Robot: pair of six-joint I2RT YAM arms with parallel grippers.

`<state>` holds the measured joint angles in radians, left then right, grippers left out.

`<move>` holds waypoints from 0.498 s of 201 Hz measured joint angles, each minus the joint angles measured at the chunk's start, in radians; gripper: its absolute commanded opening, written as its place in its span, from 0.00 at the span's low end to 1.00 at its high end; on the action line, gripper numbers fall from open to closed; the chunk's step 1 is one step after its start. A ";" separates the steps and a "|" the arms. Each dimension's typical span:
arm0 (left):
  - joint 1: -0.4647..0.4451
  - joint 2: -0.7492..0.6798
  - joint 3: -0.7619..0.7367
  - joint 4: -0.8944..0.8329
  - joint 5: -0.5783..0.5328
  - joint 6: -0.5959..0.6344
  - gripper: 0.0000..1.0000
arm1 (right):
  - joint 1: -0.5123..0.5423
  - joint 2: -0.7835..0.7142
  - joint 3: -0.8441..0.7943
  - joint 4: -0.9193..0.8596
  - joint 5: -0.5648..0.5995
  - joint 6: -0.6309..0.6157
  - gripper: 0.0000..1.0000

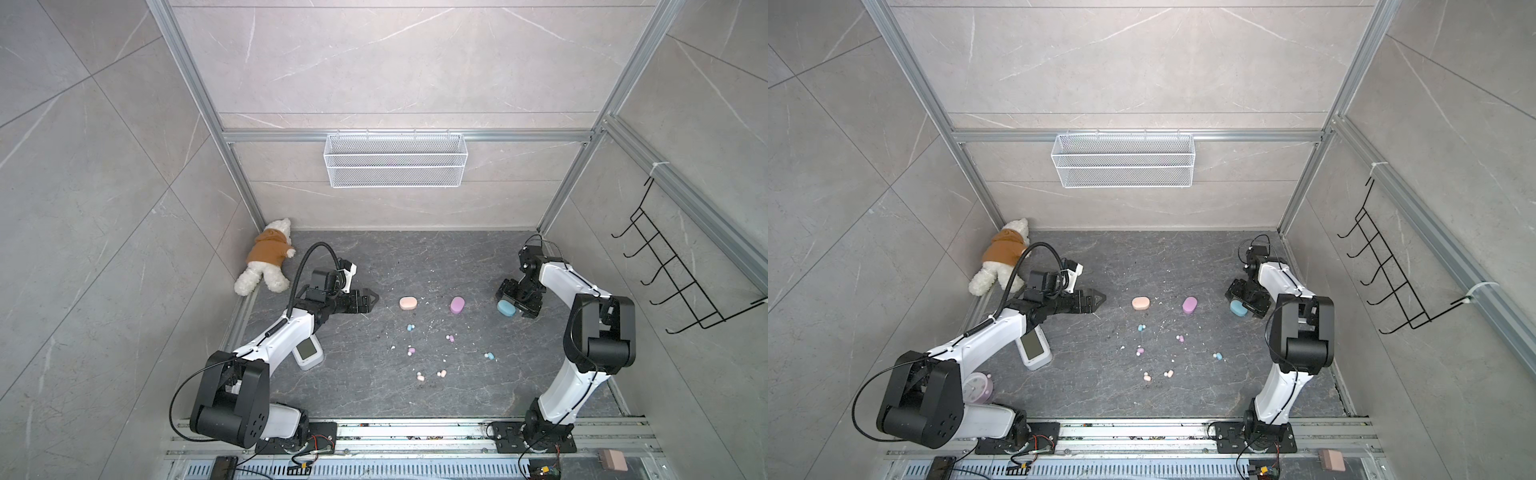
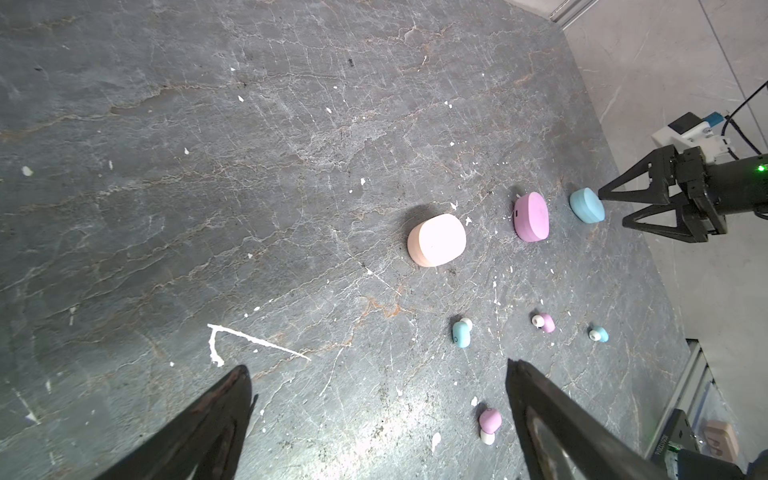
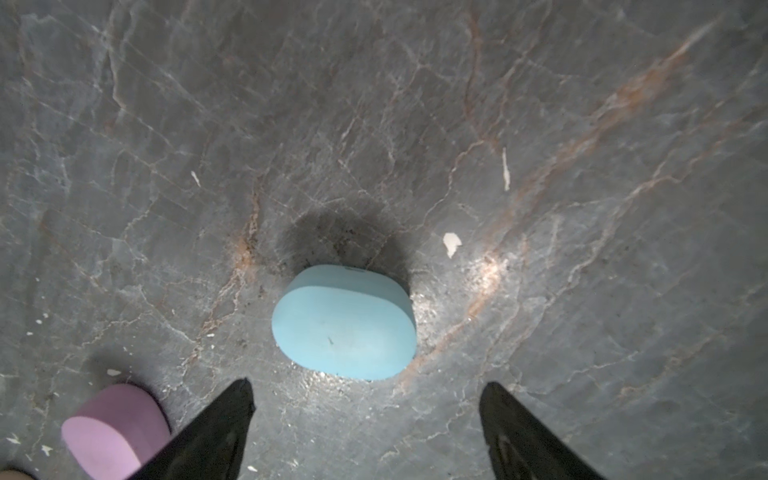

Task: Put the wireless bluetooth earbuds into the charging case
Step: 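Close the right gripper on the teal charging case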

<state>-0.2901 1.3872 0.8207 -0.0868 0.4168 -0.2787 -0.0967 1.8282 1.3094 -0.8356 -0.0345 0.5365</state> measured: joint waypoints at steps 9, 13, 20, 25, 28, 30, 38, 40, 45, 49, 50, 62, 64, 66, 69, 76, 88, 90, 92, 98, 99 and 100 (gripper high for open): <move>0.000 0.000 0.000 0.003 0.010 0.000 0.97 | 0.000 0.003 0.000 0.005 0.000 0.007 0.85; 0.000 0.000 0.000 0.005 0.013 0.000 0.97 | 0.000 0.004 0.000 0.007 0.000 0.011 0.85; -0.002 0.000 0.000 0.005 0.016 0.000 0.97 | 0.000 0.008 0.000 0.012 0.000 0.014 0.84; -0.004 0.000 0.000 0.005 0.020 0.000 0.96 | 0.000 0.011 0.000 0.016 0.000 0.015 0.84; -0.005 0.000 0.000 0.005 0.023 0.000 0.96 | 0.000 0.014 0.000 0.018 0.000 0.015 0.84; -0.005 0.001 0.000 0.005 0.025 0.000 0.96 | 0.000 0.016 0.000 0.019 -0.001 0.017 0.83; -0.008 0.003 0.000 0.005 0.032 0.001 0.96 | 0.000 0.023 0.000 0.023 -0.001 0.019 0.83; -0.009 0.005 0.000 0.005 0.034 0.001 0.96 | 0.000 0.024 0.000 0.024 -0.004 0.021 0.83; -0.012 0.008 0.000 0.005 0.037 0.001 0.96 | 0.000 0.029 0.000 0.025 -0.005 0.021 0.82; -0.013 0.011 0.000 0.005 0.040 0.001 0.95 | 0.000 0.032 0.000 0.025 -0.008 0.022 0.82; -0.014 0.012 0.000 0.005 0.040 0.001 0.95 | 0.000 0.033 0.000 0.025 -0.007 0.022 0.82; -0.018 0.024 0.000 0.005 0.049 0.000 0.95 | 0.000 0.046 0.000 0.025 -0.011 0.022 0.81; -0.019 0.026 0.000 0.005 0.051 0.000 0.95 | 0.000 0.048 0.000 0.025 -0.012 0.022 0.81; -0.020 0.027 0.000 0.005 0.052 0.000 0.95 | 0.000 0.049 0.000 0.025 -0.012 0.022 0.81; -0.020 0.030 0.000 0.005 0.055 0.000 0.95 | 0.000 0.051 0.000 0.025 -0.013 0.022 0.81; -0.022 0.035 0.000 0.005 0.058 0.000 0.95 | 0.000 0.056 0.000 0.025 -0.016 0.022 0.81; -0.024 0.040 0.000 0.005 0.058 0.000 0.96 | 0.000 0.059 0.000 0.026 -0.016 0.022 0.79; -0.024 0.040 0.000 0.005 0.058 -0.001 0.96 | 0.000 0.059 0.000 0.026 -0.017 0.022 0.79; -0.025 0.040 0.000 0.005 0.058 -0.001 0.96 | 0.000 0.059 0.000 0.026 -0.018 0.022 0.79; -0.026 0.040 0.000 0.005 0.058 -0.001 0.96 | 0.000 0.059 0.000 0.027 -0.019 0.022 0.78; -0.026 0.040 0.000 0.005 0.058 -0.001 0.96 | 0.000 0.059 0.000 0.027 -0.019 0.022 0.78; -0.026 0.040 0.000 0.006 0.058 -0.001 0.96 | 0.000 0.059 0.000 0.027 -0.019 0.022 0.78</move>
<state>-0.3157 1.4273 0.8207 -0.0811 0.4744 -0.2798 -0.0967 1.8870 1.3090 -0.8085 -0.0536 0.5587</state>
